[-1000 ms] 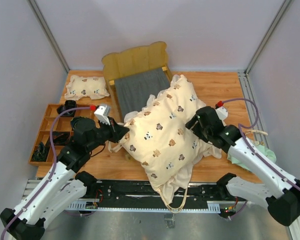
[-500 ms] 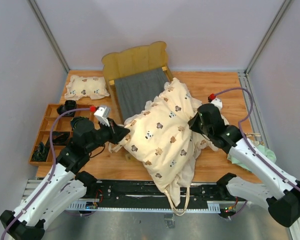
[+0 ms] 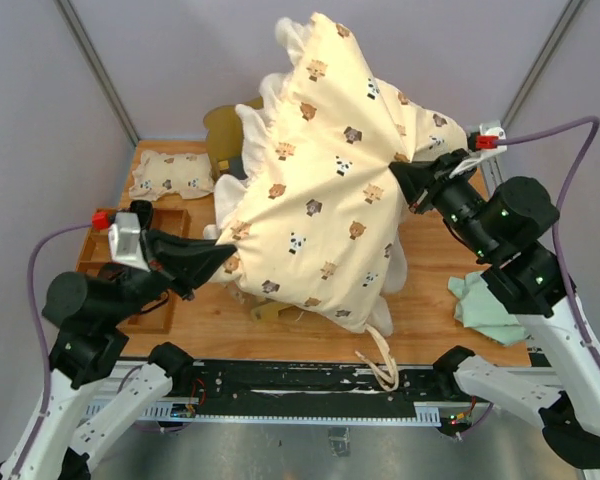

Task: Set up the pet bed

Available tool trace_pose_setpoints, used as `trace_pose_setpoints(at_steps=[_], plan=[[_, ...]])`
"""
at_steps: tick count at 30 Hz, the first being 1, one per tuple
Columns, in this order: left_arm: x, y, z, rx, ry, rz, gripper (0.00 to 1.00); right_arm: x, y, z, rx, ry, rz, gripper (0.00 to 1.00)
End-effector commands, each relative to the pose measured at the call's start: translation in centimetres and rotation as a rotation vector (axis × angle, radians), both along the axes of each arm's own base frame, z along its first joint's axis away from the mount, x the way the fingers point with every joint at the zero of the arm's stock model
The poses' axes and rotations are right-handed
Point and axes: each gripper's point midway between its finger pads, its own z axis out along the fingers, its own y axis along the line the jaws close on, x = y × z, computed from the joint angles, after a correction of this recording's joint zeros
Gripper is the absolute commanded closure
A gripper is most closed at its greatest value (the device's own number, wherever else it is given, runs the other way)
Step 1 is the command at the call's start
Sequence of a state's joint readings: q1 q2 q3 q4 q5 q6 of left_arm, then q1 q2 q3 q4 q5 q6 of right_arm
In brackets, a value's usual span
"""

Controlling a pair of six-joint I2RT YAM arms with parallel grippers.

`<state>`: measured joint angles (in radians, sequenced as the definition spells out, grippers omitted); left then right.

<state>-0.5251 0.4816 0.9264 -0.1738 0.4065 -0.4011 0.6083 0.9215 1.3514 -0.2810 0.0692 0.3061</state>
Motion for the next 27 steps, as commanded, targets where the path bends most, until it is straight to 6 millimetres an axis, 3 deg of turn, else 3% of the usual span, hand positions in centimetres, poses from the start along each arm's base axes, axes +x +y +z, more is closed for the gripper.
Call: trace_pose_setpoints(at_steps=[1, 3, 6, 10, 12, 14, 18, 23, 27], plan=[[-6.7, 0.8, 4.7, -0.098, -0.173, -0.179, 1.00, -5.6, 1.9, 7.4, 0.013, -0.315, 0.264, 1.00], [-8.9, 1.4, 5.6, -0.143, -0.191, -0.228, 1.00, -7.0, 0.6, 9.2, 0.062, -0.353, 0.246, 1.00], [-10.0, 2.0, 5.4, -0.171, -0.170, -0.236, 1.00, -7.8, -0.8, 10.2, 0.097, -0.386, 0.204, 1.00], [-7.6, 2.1, 2.4, -0.157, -0.082, -0.143, 1.00, -5.7, -1.7, 8.9, 0.046, -0.361, 0.100, 1.00], [-5.5, 1.9, 0.1, -0.140, -0.028, -0.084, 1.00, -3.1, -1.8, 7.4, -0.024, -0.324, 0.017, 1.00], [-3.1, 1.6, -2.6, -0.123, 0.023, -0.018, 1.00, 1.0, -1.3, 4.8, -0.136, -0.264, -0.077, 1.00], [2.4, 0.9, -10.0, -0.081, 0.216, 0.124, 1.00, 8.4, 0.7, -0.3, -0.365, -0.199, -0.175, 1.00], [6.7, 1.6, -16.5, -0.002, 0.388, 0.302, 1.00, 15.9, 6.5, -7.1, -0.511, -0.114, -0.038, 1.00], [7.4, 1.5, -18.9, 0.041, 0.427, 0.321, 1.00, 20.0, 10.3, -13.6, -0.579, -0.002, 0.070, 1.00]])
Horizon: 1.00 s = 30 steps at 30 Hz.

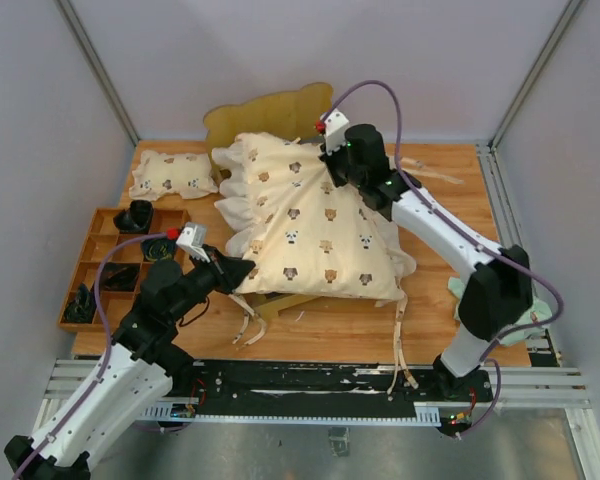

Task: Set up the pet bed

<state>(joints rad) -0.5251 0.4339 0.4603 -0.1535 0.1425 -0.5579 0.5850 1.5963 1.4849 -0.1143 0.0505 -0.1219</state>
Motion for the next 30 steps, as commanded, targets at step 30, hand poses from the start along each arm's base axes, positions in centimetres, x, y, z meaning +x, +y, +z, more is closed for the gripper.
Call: trace_pose_setpoints(at_steps=[30], plan=[[1.5, -1.6, -7.8, -0.069, 0.214, 0.027, 0.97, 9.9, 8.2, -4.4, -0.008, -0.003, 0.148, 0.93]])
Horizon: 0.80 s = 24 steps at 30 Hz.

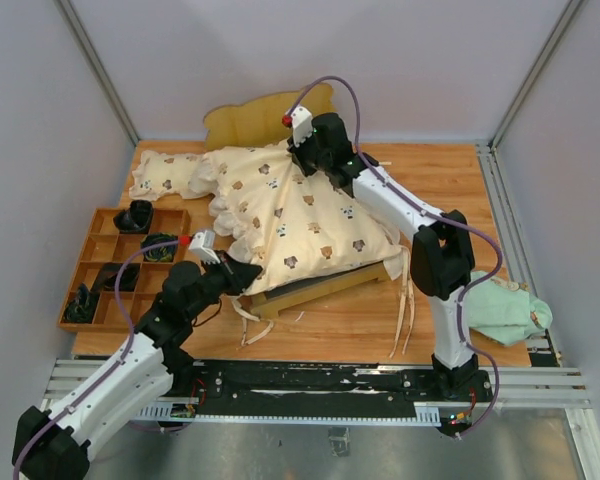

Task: Set up the pet bed

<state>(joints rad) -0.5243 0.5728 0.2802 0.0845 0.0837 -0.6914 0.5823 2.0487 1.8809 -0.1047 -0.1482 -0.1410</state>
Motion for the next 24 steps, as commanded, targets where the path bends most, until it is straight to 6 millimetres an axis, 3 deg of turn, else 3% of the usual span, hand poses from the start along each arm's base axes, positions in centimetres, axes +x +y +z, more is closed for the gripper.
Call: trace_pose_setpoints(at_steps=[1, 4, 5, 7, 9, 11, 16, 20, 22, 24], plan=[[-0.7, -1.1, -1.5, -0.014, 0.075, -0.059, 0.90, 2.3, -1.1, 0.8, -0.029, -0.045, -0.066, 0.82], [0.0, -0.8, -0.9, 0.023, 0.079, -0.031, 0.58, 1.4, -3.6, 2.3, -0.031, 0.021, -0.199, 0.61], [0.4, -0.3, -0.7, 0.041, 0.085, 0.001, 0.45, 0.6, -4.6, 2.9, -0.021, 0.057, -0.248, 0.56], [1.3, 0.9, -0.3, 0.074, 0.098, 0.083, 0.29, -1.7, -6.6, 3.7, 0.012, 0.127, -0.335, 0.37], [2.0, 1.9, 0.3, 0.102, 0.100, 0.151, 0.17, -4.3, -8.4, 3.3, 0.046, 0.198, -0.404, 0.31], [2.6, 2.7, 1.0, 0.119, 0.102, 0.206, 0.10, -7.1, -10.0, 1.4, 0.055, 0.259, -0.436, 0.30], [3.3, 3.1, 2.3, 0.158, 0.101, 0.231, 0.07, -12.8, -13.0, 0.0, 0.063, 0.310, -0.427, 0.32], [3.8, 3.4, 2.5, 0.186, 0.096, 0.247, 0.10, -15.1, -15.4, -1.6, -0.016, 0.326, -0.452, 0.32], [3.8, 2.7, 2.7, 0.178, 0.080, 0.210, 0.14, -16.0, -15.8, -2.9, -0.034, 0.349, -0.437, 0.30], [3.8, 2.4, 2.5, 0.189, 0.080, 0.188, 0.21, -16.9, -14.7, -4.3, -0.015, 0.384, -0.355, 0.30]])
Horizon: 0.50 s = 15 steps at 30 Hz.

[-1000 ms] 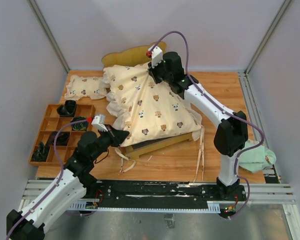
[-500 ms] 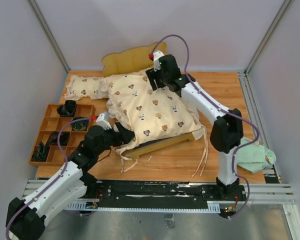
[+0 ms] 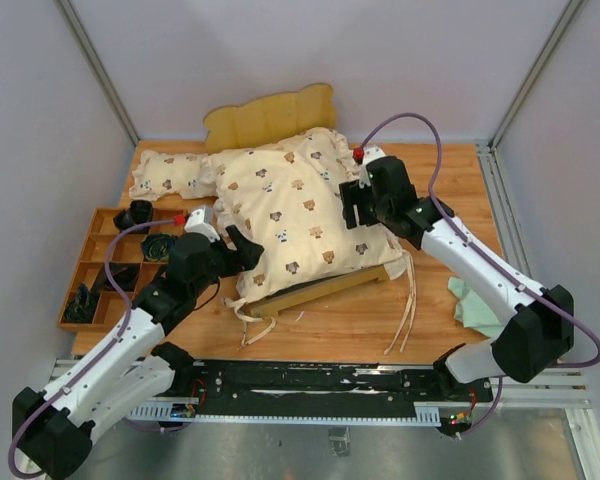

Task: Set up the pet bed

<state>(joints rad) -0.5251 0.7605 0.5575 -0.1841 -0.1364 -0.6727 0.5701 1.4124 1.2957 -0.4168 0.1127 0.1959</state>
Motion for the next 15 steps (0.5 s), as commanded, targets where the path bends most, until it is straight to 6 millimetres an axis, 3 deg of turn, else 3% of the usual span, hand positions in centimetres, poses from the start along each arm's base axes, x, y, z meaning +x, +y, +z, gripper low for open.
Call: trace_pose_setpoints(at_steps=[1, 3, 5, 9, 10, 15], plan=[[0.4, -0.1, 0.2, 0.045, -0.021, -0.021, 0.26, -2.2, 0.6, -3.7, 0.026, 0.095, 0.100, 0.30], [0.4, 0.3, -1.4, 0.071, 0.007, -0.008, 0.37, -3.0, 1.8, -5.2, 0.058, 0.137, 0.162, 0.31], [0.2, -0.1, -2.9, 0.060, 0.030, -0.022, 0.44, -2.8, 1.2, -6.6, 0.016, 0.177, 0.134, 0.39], [-0.4, -2.5, -3.8, -0.005, 0.051, -0.135, 0.61, -2.1, -0.3, -5.6, -0.062, 0.164, 0.081, 0.93], [-0.5, -3.0, -3.7, -0.021, 0.046, -0.160, 0.67, -2.0, -0.6, -4.7, -0.065, 0.135, 0.070, 0.99], [-0.2, -4.2, -3.4, -0.032, 0.038, -0.216, 0.99, -2.2, -2.1, -0.3, -0.031, -0.026, 0.027, 1.00]])
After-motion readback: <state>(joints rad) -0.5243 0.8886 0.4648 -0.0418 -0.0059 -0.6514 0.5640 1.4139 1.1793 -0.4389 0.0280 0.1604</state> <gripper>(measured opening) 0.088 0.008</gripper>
